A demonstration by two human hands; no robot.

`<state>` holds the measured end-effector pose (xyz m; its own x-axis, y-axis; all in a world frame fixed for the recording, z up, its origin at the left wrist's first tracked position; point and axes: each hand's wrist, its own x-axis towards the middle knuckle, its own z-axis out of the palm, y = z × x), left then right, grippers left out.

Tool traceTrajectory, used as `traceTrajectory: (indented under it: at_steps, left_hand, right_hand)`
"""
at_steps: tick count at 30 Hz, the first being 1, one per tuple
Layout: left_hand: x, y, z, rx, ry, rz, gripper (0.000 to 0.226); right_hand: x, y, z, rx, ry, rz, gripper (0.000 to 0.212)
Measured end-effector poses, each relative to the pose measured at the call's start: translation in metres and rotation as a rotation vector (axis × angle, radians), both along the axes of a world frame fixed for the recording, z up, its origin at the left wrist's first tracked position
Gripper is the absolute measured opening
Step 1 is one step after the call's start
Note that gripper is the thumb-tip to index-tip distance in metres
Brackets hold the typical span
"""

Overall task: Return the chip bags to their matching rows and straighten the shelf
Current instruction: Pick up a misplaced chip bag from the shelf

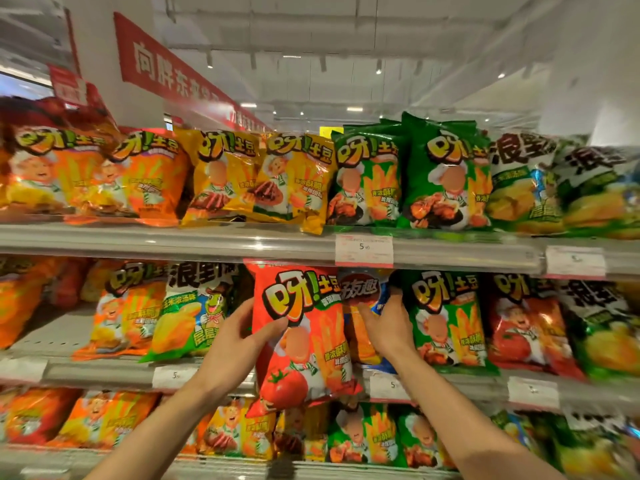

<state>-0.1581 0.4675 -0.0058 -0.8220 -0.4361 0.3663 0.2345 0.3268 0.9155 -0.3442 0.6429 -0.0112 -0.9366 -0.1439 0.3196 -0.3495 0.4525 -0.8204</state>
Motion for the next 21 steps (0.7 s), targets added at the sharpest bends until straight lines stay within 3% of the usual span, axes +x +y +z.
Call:
traceTrajectory:
  at_steps: [9, 17, 21]
  left_hand:
    - [0.017, -0.01, 0.004, -0.008, 0.012, -0.022, 0.024]
    - [0.015, -0.012, 0.004, -0.043, 0.006, -0.006, 0.026]
    - [0.002, -0.004, 0.004, -0.061, -0.002, 0.027, 0.028]
  right_hand:
    - [-0.001, 0.013, 0.021, -0.056, 0.162, -0.078, 0.052]
    - [0.008, 0.054, 0.027, 0.023, 0.109, -0.033, 0.078]
    - [0.017, 0.095, 0.022, -0.013, 0.093, 0.035, 0.067]
